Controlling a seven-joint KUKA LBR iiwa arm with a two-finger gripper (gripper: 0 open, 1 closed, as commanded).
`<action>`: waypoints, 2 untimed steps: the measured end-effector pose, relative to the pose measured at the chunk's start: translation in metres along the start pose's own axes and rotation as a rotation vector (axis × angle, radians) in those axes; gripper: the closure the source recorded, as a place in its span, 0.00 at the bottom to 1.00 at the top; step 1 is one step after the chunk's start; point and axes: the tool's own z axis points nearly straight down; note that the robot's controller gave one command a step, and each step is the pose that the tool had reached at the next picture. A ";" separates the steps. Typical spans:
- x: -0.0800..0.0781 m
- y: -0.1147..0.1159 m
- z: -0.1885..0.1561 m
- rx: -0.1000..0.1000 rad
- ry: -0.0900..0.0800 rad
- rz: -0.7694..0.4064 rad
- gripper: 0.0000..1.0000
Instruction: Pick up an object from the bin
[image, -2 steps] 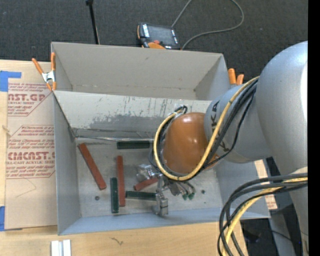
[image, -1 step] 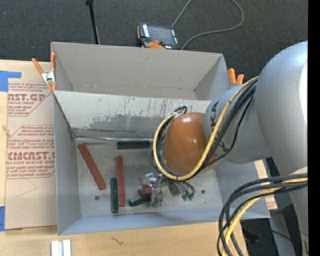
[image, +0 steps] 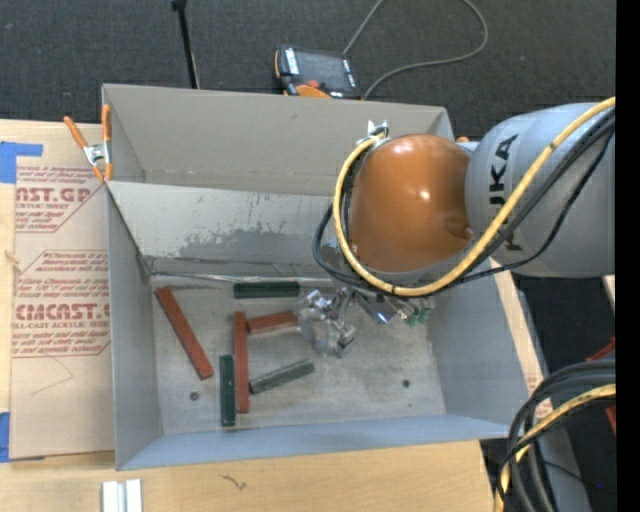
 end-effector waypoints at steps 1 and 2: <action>0.001 0.001 0.002 -0.004 0.004 0.001 0.00; 0.011 0.003 0.120 -0.009 0.011 -0.100 0.00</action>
Offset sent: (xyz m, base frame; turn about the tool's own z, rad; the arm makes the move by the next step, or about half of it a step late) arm 0.0000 0.0000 0.0000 0.0000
